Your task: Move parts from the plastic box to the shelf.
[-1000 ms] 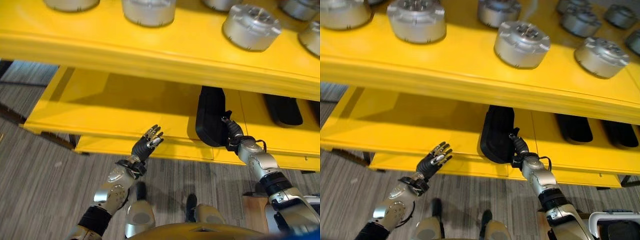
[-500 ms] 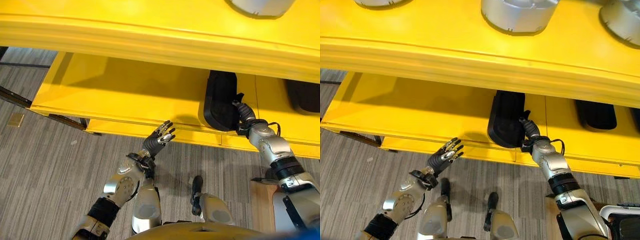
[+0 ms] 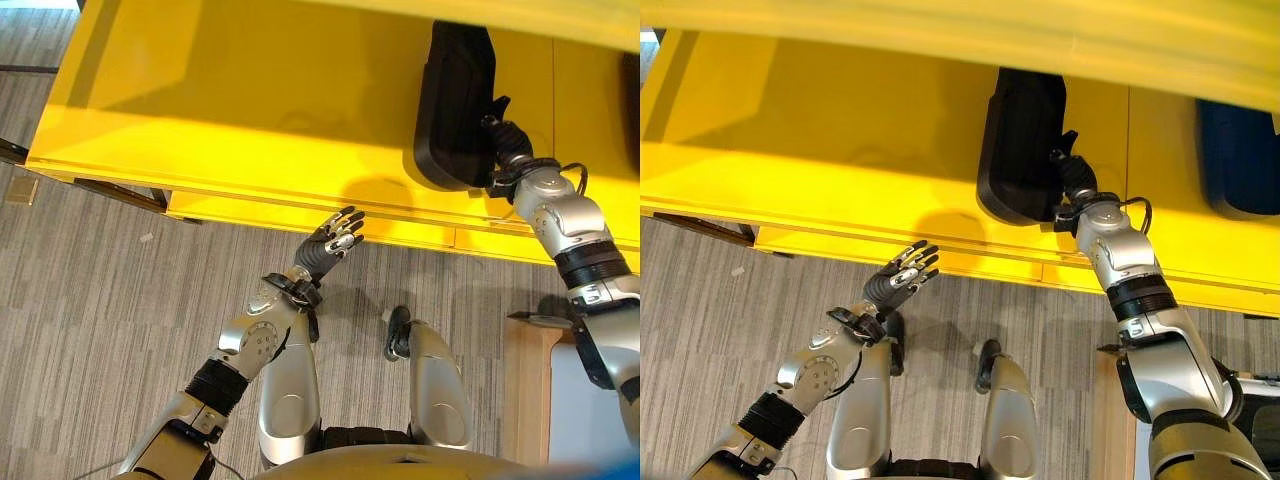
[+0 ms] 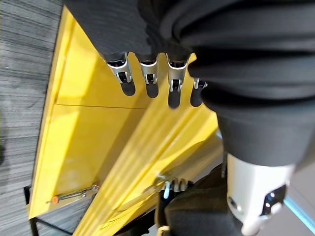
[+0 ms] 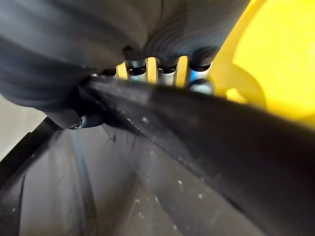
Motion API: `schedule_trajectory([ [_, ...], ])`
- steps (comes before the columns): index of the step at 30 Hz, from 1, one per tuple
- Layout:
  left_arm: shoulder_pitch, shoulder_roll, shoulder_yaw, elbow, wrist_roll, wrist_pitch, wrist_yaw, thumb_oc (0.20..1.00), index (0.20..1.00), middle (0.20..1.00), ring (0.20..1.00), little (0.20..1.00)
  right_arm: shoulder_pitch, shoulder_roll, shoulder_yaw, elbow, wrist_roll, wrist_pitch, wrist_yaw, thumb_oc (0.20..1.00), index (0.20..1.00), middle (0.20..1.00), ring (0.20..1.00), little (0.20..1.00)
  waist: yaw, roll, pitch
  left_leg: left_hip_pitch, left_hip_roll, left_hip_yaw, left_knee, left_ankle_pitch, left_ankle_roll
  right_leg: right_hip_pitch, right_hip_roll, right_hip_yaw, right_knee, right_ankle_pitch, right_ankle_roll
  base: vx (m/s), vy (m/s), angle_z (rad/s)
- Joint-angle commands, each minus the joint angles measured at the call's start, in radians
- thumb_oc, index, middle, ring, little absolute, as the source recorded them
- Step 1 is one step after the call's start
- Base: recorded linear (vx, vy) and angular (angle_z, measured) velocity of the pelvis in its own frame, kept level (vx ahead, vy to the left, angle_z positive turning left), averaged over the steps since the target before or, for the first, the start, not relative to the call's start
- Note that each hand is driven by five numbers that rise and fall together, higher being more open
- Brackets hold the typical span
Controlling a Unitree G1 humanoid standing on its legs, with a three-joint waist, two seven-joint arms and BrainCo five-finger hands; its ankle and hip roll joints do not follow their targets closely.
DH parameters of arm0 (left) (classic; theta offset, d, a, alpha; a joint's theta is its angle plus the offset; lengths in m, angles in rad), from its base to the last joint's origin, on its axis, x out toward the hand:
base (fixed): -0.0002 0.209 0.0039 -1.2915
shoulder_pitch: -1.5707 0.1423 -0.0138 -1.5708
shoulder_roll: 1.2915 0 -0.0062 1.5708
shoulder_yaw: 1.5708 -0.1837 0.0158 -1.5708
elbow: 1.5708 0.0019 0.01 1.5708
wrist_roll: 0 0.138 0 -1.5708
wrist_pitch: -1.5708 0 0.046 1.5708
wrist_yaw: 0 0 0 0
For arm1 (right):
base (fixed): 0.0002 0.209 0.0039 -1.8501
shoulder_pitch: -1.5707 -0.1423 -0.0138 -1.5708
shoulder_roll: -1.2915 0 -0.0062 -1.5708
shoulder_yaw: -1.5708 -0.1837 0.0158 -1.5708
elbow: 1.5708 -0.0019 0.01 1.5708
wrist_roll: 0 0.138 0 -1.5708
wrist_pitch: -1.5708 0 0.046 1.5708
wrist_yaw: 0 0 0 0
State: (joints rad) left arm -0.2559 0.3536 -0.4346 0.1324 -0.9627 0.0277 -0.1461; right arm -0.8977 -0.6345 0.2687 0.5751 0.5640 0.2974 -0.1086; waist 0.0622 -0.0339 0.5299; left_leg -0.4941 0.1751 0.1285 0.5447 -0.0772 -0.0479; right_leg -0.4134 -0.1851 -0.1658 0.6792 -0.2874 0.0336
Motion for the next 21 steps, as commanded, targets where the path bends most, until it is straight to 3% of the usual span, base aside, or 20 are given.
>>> schedule_trajectory([
  [1, 0.030, -0.026, -0.029, -0.094, -0.007, -0.070, 0.003, 1.000, 1.000, 1.000, 1.000, 1.000, -0.087, -0.083, 0.014, 0.024, -0.035, -0.046, -0.010, 0.200, 0.200, 0.200, 0.200, 0.200, 0.005, 0.007, -0.023, 0.084, -0.031, 0.012, -0.002, -0.124, 0.032, 0.003, 0.039, -0.019, 0.108, -0.053, -0.028, -0.05, 0.041, 0.02],
  [7, 0.028, -0.017, -0.052, -0.097, -0.036, -0.079, 0.002, 1.000, 1.000, 1.000, 1.000, 1.000, -0.196, -0.131, 0.054, 0.155, -0.075, -0.028, -0.007, 0.200, 0.200, 0.200, 0.200, 0.200, 0.013, 0.007, -0.011, 0.039, -0.036, 0.011, 0.062, -0.156, 0.048, -0.057, 0.025, -0.012, 0.187, -0.071, -0.030, -0.02, 0.021, -0.02],
  [17, 0.044, 0.014, -0.094, -0.114, -0.024, -0.087, -0.031, 1.000, 1.000, 1.000, 1.000, 1.000, -0.357, -0.199, 0.157, 0.316, -0.254, -0.079, -0.047, 0.200, 0.200, 0.200, 0.200, 0.200, 0.019, 0.019, -0.010, -0.019, -0.028, 0.006, 0.141, -0.188, 0.058, -0.123, 0.013, -0.007, 0.263, -0.090, -0.039, 0.00, 0.004, -0.01],
  [21, 0.052, 0.034, -0.096, -0.133, -0.046, -0.085, -0.008, 1.000, 1.000, 1.000, 1.000, 1.000, -0.420, -0.222, 0.206, 0.335, -0.291, -0.066, -0.058, 0.200, 0.200, 0.200, 0.200, 0.200, 0.022, 0.023, -0.010, -0.052, -0.029, -0.001, 0.166, -0.197, 0.061, -0.153, 0.014, -0.002, 0.291, -0.098, -0.044, 0.01, -0.014, -0.02],
])
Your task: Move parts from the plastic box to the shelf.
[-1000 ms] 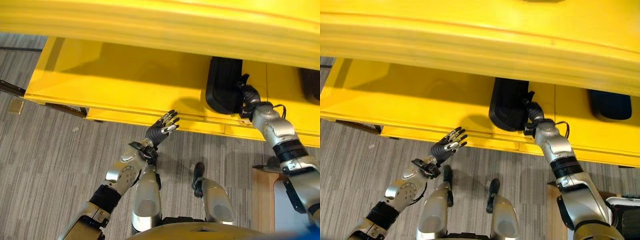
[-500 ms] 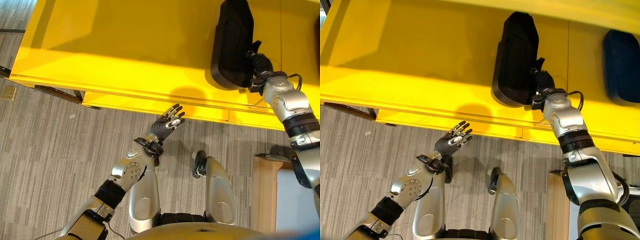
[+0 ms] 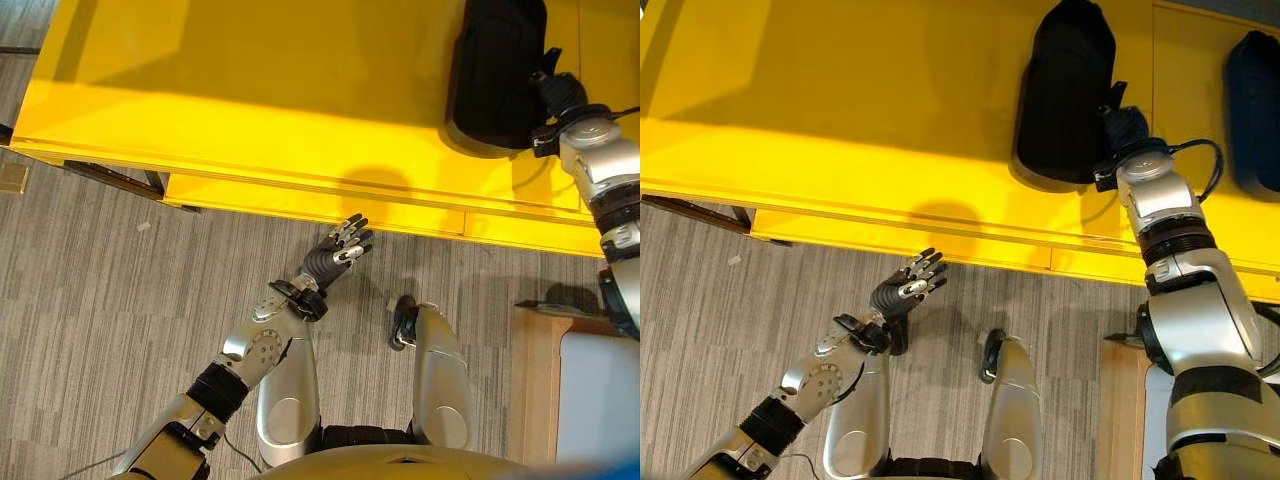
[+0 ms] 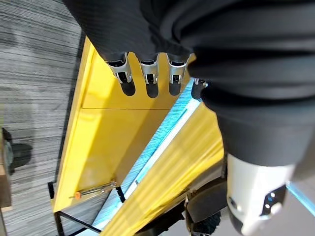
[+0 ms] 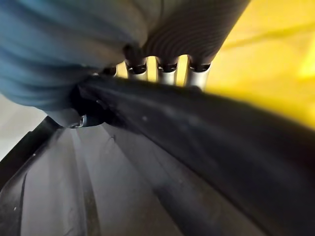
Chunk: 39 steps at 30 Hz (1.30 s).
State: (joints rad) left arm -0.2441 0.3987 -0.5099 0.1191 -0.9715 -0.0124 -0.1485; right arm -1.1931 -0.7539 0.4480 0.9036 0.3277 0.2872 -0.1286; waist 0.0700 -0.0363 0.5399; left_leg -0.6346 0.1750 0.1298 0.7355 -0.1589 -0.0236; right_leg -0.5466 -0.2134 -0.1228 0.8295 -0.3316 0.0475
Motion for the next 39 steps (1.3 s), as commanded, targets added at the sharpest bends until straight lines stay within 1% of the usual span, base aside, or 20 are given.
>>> schedule_trajectory([
  [1, 0.041, -0.010, -0.021, -0.121, -0.041, -0.044, -0.001, 1.000, 1.000, 1.000, 1.000, 1.000, -0.128, -0.103, 0.030, 0.008, -0.058, -0.052, -0.042, 0.200, 0.200, 0.200, 0.200, 0.200, 0.015, 0.026, -0.020, 0.086, -0.029, -0.003, -0.023, -0.116, 0.037, -0.022, 0.042, -0.044, 0.142, -0.055, -0.058, 0.00, 0.000, 0.00],
  [3, 0.055, 0.000, -0.015, -0.130, -0.048, -0.046, -0.015, 1.000, 1.000, 1.000, 1.000, 1.000, -0.159, -0.107, 0.052, 0.014, -0.090, -0.037, -0.059, 0.200, 0.200, 0.200, 0.200, 0.200, 0.018, 0.032, -0.020, 0.074, -0.033, -0.005, -0.017, -0.119, 0.036, -0.033, 0.046, -0.037, 0.143, -0.056, -0.058, 0.00, -0.001, -0.07],
  [7, 0.094, 0.020, -0.004, -0.143, -0.051, -0.050, -0.049, 1.000, 1.000, 1.000, 1.000, 1.000, -0.203, -0.122, 0.090, 0.042, -0.102, -0.026, -0.071, 0.200, 0.200, 0.200, 0.200, 0.200, 0.025, 0.046, -0.020, 0.055, -0.033, -0.006, -0.029, -0.108, 0.033, -0.057, 0.052, -0.029, 0.141, -0.053, -0.059, 0.00, 0.000, -0.01],
  [10, 0.108, 0.031, -0.003, -0.152, -0.055, -0.056, -0.060, 1.000, 1.000, 1.000, 1.000, 1.000, -0.214, -0.130, 0.101, 0.053, -0.104, -0.033, -0.081, 0.200, 0.200, 0.200, 0.200, 0.200, 0.028, 0.051, -0.020, 0.048, -0.034, -0.006, -0.036, -0.102, 0.032, -0.065, 0.053, -0.029, 0.139, -0.051, -0.060, 0.00, -0.001, -0.04],
  [12, 0.113, 0.038, 0.000, -0.161, -0.052, -0.058, -0.059, 1.000, 1.000, 1.000, 1.000, 1.000, -0.227, -0.134, 0.108, 0.058, -0.106, -0.044, -0.092, 0.200, 0.200, 0.200, 0.200, 0.200, 0.030, 0.053, -0.020, 0.046, -0.034, -0.005, -0.044, -0.097, 0.031, -0.068, 0.054, -0.030, 0.136, -0.049, -0.058, 0.00, -0.009, -0.02],
  [14, 0.119, 0.047, 0.001, -0.170, -0.051, -0.069, -0.043, 1.000, 1.000, 1.000, 1.000, 1.000, -0.243, -0.133, 0.115, 0.064, -0.102, -0.039, -0.092, 0.200, 0.200, 0.200, 0.200, 0.200, 0.034, 0.054, -0.020, 0.042, -0.034, -0.008, -0.045, -0.096, 0.029, -0.073, 0.055, -0.030, 0.140, -0.051, -0.058, 0.00, 0.000, 0.00],
  [16, 0.125, 0.049, 0.007, -0.168, -0.070, -0.070, -0.053, 1.000, 1.000, 1.000, 1.000, 1.000, -0.251, -0.130, 0.123, 0.069, -0.098, -0.040, -0.095, 0.200, 0.200, 0.200, 0.200, 0.200, 0.037, 0.055, -0.020, 0.035, -0.034, -0.011, -0.045, -0.092, 0.027, -0.077, 0.056, -0.032, 0.143, -0.053, -0.060, 0.00, 0.000, 0.00],
  [19, 0.131, 0.054, 0.015, -0.180, -0.055, -0.061, -0.061, 1.000, 1.000, 1.000, 1.000, 1.000, -0.267, -0.129, 0.126, 0.065, -0.092, -0.026, -0.115, 0.200, 0.200, 0.200, 0.200, 0.200, 0.042, 0.059, -0.020, 0.028, -0.030, -0.012, -0.079, -0.066, 0.019, -0.084, 0.059, -0.035, 0.124, -0.043, -0.057, -0.03, -0.032, 0.00],
  [23, 0.137, 0.062, 0.015, -0.189, -0.062, -0.064, -0.065, 1.000, 1.000, 1.000, 1.000, 1.000, -0.277, -0.130, 0.132, 0.079, -0.077, -0.030, -0.120, 0.200, 0.200, 0.200, 0.200, 0.200, 0.044, 0.064, -0.020, 0.028, -0.029, -0.009, -0.100, -0.054, 0.017, -0.087, 0.062, -0.035, 0.117, -0.041, -0.057, 0.00, 0.000, 0.00],
  [29, 0.146, 0.068, 0.019, -0.193, -0.056, -0.065, -0.068, 1.000, 1.000, 1.000, 1.000, 1.000, -0.293, -0.131, 0.144, 0.091, -0.135, -0.023, -0.139, 0.200, 0.200, 0.200, 0.200, 0.200, 0.053, 0.065, -0.020, 0.026, -0.033, -0.011, -0.116, -0.043, 0.013, -0.088, 0.067, -0.041, 0.120, -0.046, -0.059, 0.00, -0.009, 0.03],
  [30, 0.148, 0.070, 0.017, -0.193, -0.040, -0.066, -0.061, 1.000, 1.000, 1.000, 1.000, 1.000, -0.295, -0.135, 0.148, 0.092, -0.117, -0.003, -0.147, 0.200, 0.200, 0.200, 0.200, 0.200, 0.053, 0.065, -0.020, 0.025, -0.033, -0.011, -0.119, -0.041, 0.012, -0.089, 0.067, -0.042, 0.121, -0.047, -0.060, 0.00, -0.036, 0.04],
  [32, 0.149, 0.072, 0.018, -0.194, -0.045, -0.063, -0.066, 1.000, 1.000, 1.000, 1.000, 1.000, -0.293, -0.137, 0.148, 0.097, -0.129, -0.016, -0.142, 0.200, 0.200, 0.200, 0.200, 0.200, 0.055, 0.064, -0.020, 0.026, -0.032, -0.012, -0.120, -0.040, 0.012, -0.087, 0.067, -0.044, 0.119, -0.047, -0.060, 0.00, -0.017, 0.01],
  [33, 0.149, 0.074, 0.019, -0.192, -0.050, -0.064, -0.067, 1.000, 1.000, 1.000, 1.000, 1.000, -0.300, -0.139, 0.154, 0.101, -0.131, -0.013, -0.144, 0.200, 0.200, 0.200, 0.200, 0.200, 0.056, 0.065, -0.020, 0.029, -0.033, -0.011, -0.128, -0.036, 0.010, -0.084, 0.068, -0.045, 0.115, -0.046, -0.060, 0.00, 0.000, 0.00],
  [35, 0.151, 0.074, 0.020, -0.191, -0.049, -0.073, -0.076, 1.000, 1.000, 1.000, 1.000, 1.000, -0.301, -0.141, 0.157, 0.102, -0.137, -0.012, -0.145, 0.200, 0.200, 0.200, 0.200, 0.200, 0.056, 0.066, -0.020, 0.029, -0.033, -0.011, -0.127, -0.036, 0.011, -0.083, 0.067, -0.046, 0.115, -0.046, -0.060, 0.00, 0.000, 0.00],
  [37, 0.157, 0.068, 0.022, -0.196, -0.049, -0.102, -0.132, 1.000, 1.000, 1.000, 1.000, 1.000, -0.300, -0.144, 0.165, 0.106, -0.147, -0.009, -0.134, 0.200, 0.200, 0.200, 0.200, 0.200, 0.054, 0.072, -0.020, 0.030, -0.033, -0.007, -0.126, -0.038, 0.010, -0.084, 0.064, -0.045, 0.113, -0.047, -0.062, 0.01, 0.027, 0.01],
  [38, 0.157, 0.063, 0.015, -0.201, -0.043, -0.114, -0.121, 1.000, 1.000, 1.000, 1.000, 1.000, -0.293, -0.144, 0.163, 0.108, -0.168, -0.004, -0.129, 0.200, 0.200, 0.200, 0.200, 0.200, 0.052, 0.077, -0.020, 0.032, -0.035, -0.008, -0.120, -0.041, 0.011, -0.083, 0.061, -0.043, 0.118, -0.050, -0.063, 0.02, 0.059, 0.03],
  [39, 0.153, 0.063, 0.016, -0.202, -0.051, -0.113, -0.113, 1.000, 1.000, 1.000, 1.000, 1.000, -0.290, -0.147, 0.166, 0.107, -0.183, 0.006, -0.115, 0.567, 0.567, 0.567, 0.567, 0.567, 0.051, 0.077, -0.020, 0.033, -0.036, -0.007, -0.119, -0.043, 0.012, -0.083, 0.060, -0.043, 0.119, -0.050, -0.062, 0.02, 0.046, 0.04],
])
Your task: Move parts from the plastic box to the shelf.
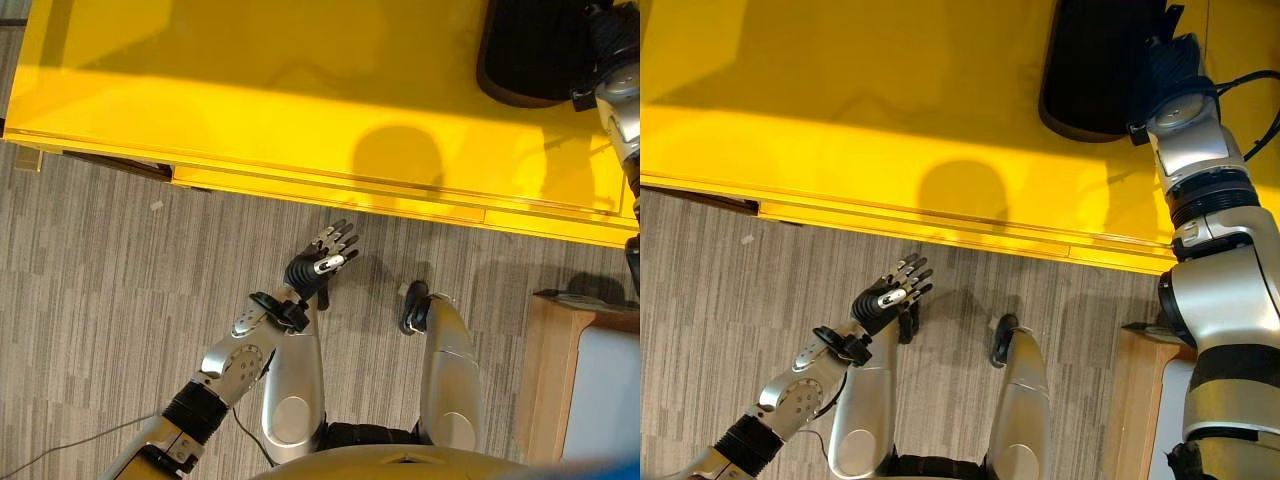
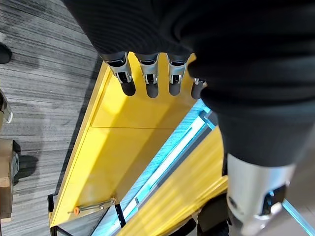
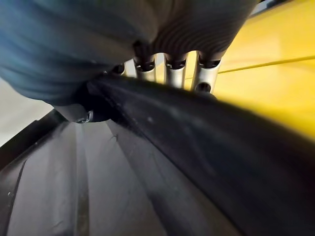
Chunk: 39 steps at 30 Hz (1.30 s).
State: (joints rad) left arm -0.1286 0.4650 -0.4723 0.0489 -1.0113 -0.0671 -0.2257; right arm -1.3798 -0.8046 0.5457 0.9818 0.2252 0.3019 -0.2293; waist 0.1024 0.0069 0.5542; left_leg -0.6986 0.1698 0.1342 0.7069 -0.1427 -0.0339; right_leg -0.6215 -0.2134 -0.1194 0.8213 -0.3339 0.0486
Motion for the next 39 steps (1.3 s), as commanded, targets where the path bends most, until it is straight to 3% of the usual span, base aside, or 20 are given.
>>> schedule_trajectory([
  [1, 0.034, -0.005, -0.021, -0.131, -0.014, -0.059, -0.034, 1.000, 1.000, 1.000, 1.000, 1.000, -0.102, -0.097, 0.071, 0.031, -0.073, -0.008, -0.009, 1.000, 1.000, 1.000, 1.000, 1.000, 0.018, 0.034, -0.034, 0.097, -0.030, -0.011, -0.091, -0.059, 0.022, -0.008, 0.060, -0.046, 0.127, -0.047, -0.063, 0.00, 0.012, 0.03],
  [11, 0.024, -0.020, -0.024, -0.123, -0.008, -0.044, -0.014, 1.000, 1.000, 1.000, 1.000, 1.000, -0.073, -0.078, 0.071, 0.041, -0.069, 0.044, 0.047, 1.000, 1.000, 1.000, 1.000, 1.000, 0.015, 0.032, -0.034, 0.102, -0.030, -0.008, -0.089, -0.062, 0.023, -0.005, 0.059, -0.047, 0.136, -0.054, -0.067, 0.00, 0.000, 0.00],
  [20, 0.021, -0.027, -0.036, -0.122, -0.011, -0.043, -0.018, 1.000, 1.000, 1.000, 1.000, 1.000, -0.032, -0.070, 0.041, 0.034, -0.068, 0.027, -0.017, 1.000, 1.000, 1.000, 1.000, 1.000, 0.007, 0.036, -0.034, 0.109, -0.032, -0.003, -0.099, -0.061, 0.026, -0.001, 0.063, -0.041, 0.129, -0.055, -0.066, 0.00, 0.000, 0.00],
  [23, 0.020, -0.029, -0.044, -0.121, -0.007, -0.043, -0.015, 1.000, 1.000, 1.000, 1.000, 1.000, -0.024, -0.067, 0.024, 0.025, -0.082, 0.010, -0.078, 1.000, 1.000, 1.000, 1.000, 1.000, 0.003, 0.038, -0.034, 0.114, -0.033, -0.002, -0.099, -0.063, 0.027, 0.002, 0.062, -0.040, 0.129, -0.056, -0.065, 0.00, 0.011, -0.01],
  [26, 0.024, -0.039, -0.055, -0.118, -0.002, -0.052, -0.023, 1.000, 1.000, 1.000, 1.000, 1.000, -0.008, -0.067, 0.013, -0.004, -0.121, -0.017, -0.243, 1.000, 1.000, 1.000, 1.000, 1.000, -0.004, 0.045, -0.034, 0.123, -0.032, 0.004, -0.109, -0.060, 0.028, 0.006, 0.062, -0.035, 0.121, -0.054, -0.063, 0.00, 0.027, -0.02],
  [28, 0.021, -0.045, -0.065, -0.118, -0.015, -0.073, -0.021, 1.000, 1.000, 1.000, 1.000, 1.000, 0.019, -0.070, -0.047, -0.081, -0.220, -0.072, -0.406, 1.000, 1.000, 1.000, 1.000, 1.000, -0.017, 0.054, -0.034, 0.136, -0.037, 0.012, -0.122, -0.060, 0.030, 0.016, 0.065, -0.028, 0.107, -0.055, -0.058, 0.01, 0.079, -0.06],
  [33, 0.028, -0.063, -0.071, -0.114, -0.014, -0.092, -0.019, 1.000, 1.000, 1.000, 1.000, 1.000, 0.082, -0.055, -0.119, -0.250, -0.326, -0.082, -0.544, 1.000, 1.000, 1.000, 1.000, 1.000, -0.032, 0.060, -0.034, 0.150, -0.044, 0.015, -0.137, -0.057, 0.030, 0.029, 0.073, -0.018, 0.094, -0.056, -0.056, 0.01, 0.047, -0.04],
  [39, 0.033, -0.087, -0.059, -0.100, -0.012, -0.095, -0.029, 1.000, 1.000, 1.000, 1.000, 1.000, 0.182, -0.043, -0.188, -0.492, -0.420, -0.047, -0.571, 1.000, 1.000, 1.000, 1.000, 1.000, -0.050, 0.060, -0.034, 0.170, -0.050, 0.022, -0.153, -0.054, 0.029, 0.047, 0.080, -0.007, 0.073, -0.053, -0.054, 0.01, 0.024, -0.01],
])
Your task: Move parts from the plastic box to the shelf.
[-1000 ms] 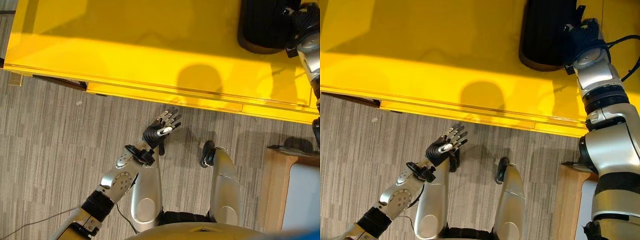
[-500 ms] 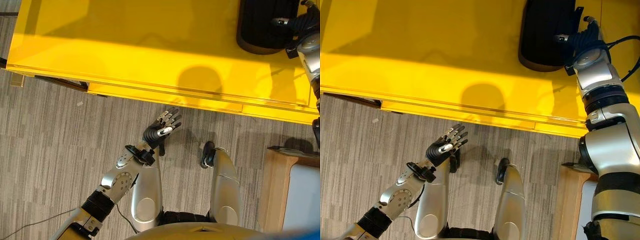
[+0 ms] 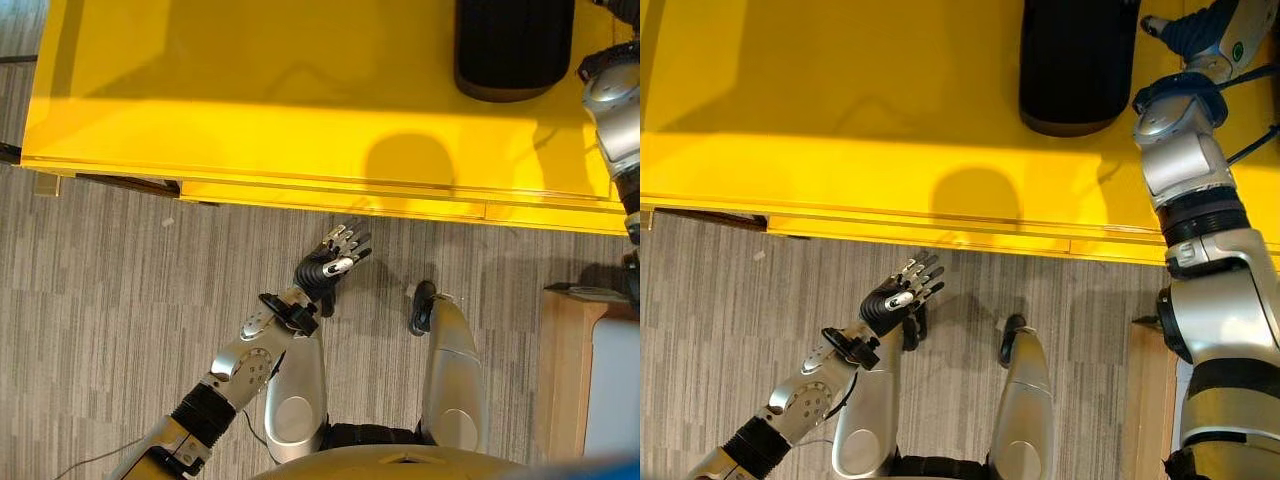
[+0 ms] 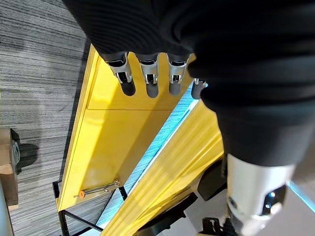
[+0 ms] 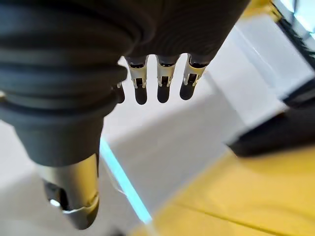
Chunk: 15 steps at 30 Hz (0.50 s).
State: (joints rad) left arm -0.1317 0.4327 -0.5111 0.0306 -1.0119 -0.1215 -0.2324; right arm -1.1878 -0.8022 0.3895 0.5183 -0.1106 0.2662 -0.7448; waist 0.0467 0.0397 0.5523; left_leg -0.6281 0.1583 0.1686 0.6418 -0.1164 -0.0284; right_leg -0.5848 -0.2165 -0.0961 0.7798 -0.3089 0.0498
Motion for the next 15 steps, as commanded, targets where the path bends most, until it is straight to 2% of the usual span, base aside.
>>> schedule_trajectory([
  [1, 0.037, -0.061, -0.015, -0.076, -0.012, -0.040, -0.022, 1.000, 1.000, 1.000, 1.000, 1.000, 0.019, -0.040, -0.047, -0.086, -0.110, -0.011, -0.049, 1.000, 1.000, 1.000, 1.000, 1.000, -0.001, 0.027, -0.032, 0.105, -0.039, -0.011, -0.090, -0.082, 0.023, 0.015, 0.085, -0.027, 0.110, -0.078, -0.056, 0.03, 0.039, -0.03],
  [3, 0.037, -0.065, -0.010, -0.069, -0.013, -0.039, -0.025, 1.000, 1.000, 1.000, 1.000, 1.000, 0.052, -0.037, -0.062, -0.143, -0.145, -0.031, -0.021, 1.000, 1.000, 1.000, 1.000, 1.000, -0.007, 0.025, -0.032, 0.109, -0.040, -0.011, -0.087, -0.084, 0.022, 0.018, 0.085, -0.024, 0.108, -0.078, -0.055, 0.02, 0.021, -0.05],
  [4, 0.037, -0.072, -0.004, -0.062, -0.009, -0.033, -0.026, 1.000, 1.000, 1.000, 1.000, 1.000, 0.083, -0.030, -0.061, -0.211, -0.214, -0.033, 0.021, 1.000, 1.000, 1.000, 1.000, 1.000, -0.011, 0.023, -0.032, 0.114, -0.041, -0.009, -0.090, -0.084, 0.023, 0.022, 0.086, -0.023, 0.102, -0.076, -0.054, 0.01, 0.006, -0.06],
  [8, 0.043, -0.083, 0.004, -0.057, -0.001, -0.039, -0.032, 1.000, 1.000, 1.000, 1.000, 1.000, 0.132, -0.021, -0.046, -0.307, -0.278, -0.054, 0.084, 1.000, 1.000, 1.000, 1.000, 1.000, -0.019, 0.022, -0.032, 0.115, -0.041, -0.007, -0.092, -0.083, 0.024, 0.019, 0.087, -0.018, 0.101, -0.074, -0.056, 0.00, 0.002, -0.01],
  [15, 0.053, -0.095, 0.035, -0.046, -0.002, -0.041, -0.028, 1.000, 1.000, 1.000, 1.000, 1.000, 0.237, 0.002, 0.002, -0.438, -0.286, -0.022, 0.222, 1.000, 1.000, 1.000, 1.000, 1.000, -0.036, 0.012, -0.032, 0.127, -0.039, 0.001, -0.086, -0.090, 0.029, 0.029, 0.087, -0.010, 0.087, -0.066, -0.054, 0.00, 0.000, 0.00],
])
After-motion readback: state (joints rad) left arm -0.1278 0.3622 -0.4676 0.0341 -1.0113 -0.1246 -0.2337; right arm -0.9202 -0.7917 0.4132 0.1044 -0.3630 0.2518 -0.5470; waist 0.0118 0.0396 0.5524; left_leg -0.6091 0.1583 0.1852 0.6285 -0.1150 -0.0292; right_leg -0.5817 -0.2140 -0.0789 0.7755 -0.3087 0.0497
